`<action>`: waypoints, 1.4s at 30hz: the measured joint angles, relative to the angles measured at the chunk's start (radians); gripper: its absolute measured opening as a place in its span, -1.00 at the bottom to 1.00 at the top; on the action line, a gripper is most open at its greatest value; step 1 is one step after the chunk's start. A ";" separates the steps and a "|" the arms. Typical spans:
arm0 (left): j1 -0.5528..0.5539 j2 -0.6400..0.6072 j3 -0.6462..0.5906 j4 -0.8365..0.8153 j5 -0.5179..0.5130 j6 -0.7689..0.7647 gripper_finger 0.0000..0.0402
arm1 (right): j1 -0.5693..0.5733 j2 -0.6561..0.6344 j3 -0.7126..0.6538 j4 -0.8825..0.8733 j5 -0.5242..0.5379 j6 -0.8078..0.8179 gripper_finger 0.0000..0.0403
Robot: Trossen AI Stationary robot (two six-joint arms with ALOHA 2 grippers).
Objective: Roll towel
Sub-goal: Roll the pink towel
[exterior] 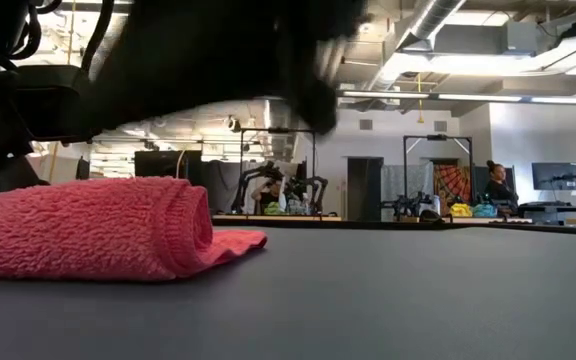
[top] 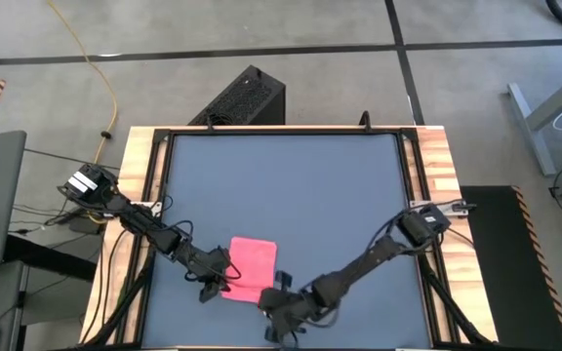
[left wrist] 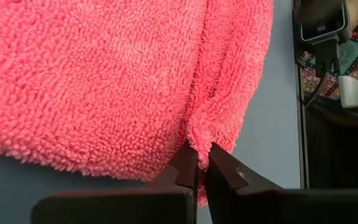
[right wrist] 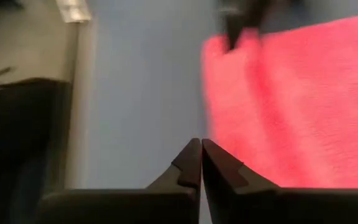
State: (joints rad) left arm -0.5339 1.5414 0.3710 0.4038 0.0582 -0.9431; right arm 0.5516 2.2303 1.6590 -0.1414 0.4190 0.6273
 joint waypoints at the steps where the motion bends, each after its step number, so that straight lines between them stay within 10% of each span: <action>1: 0.000 0.000 0.000 -0.001 -0.001 -0.003 -1.00 | -0.010 0.004 -0.001 0.002 0.001 0.000 -0.84; 42: 0.001 -0.006 -0.001 0.005 0.002 0.042 -0.76 | -0.070 0.016 0.002 -0.069 -0.038 0.038 -0.89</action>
State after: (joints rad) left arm -0.5331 1.5358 0.3700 0.4084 0.0598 -0.9012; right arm 0.4816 2.2467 1.6611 -0.2101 0.3809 0.6655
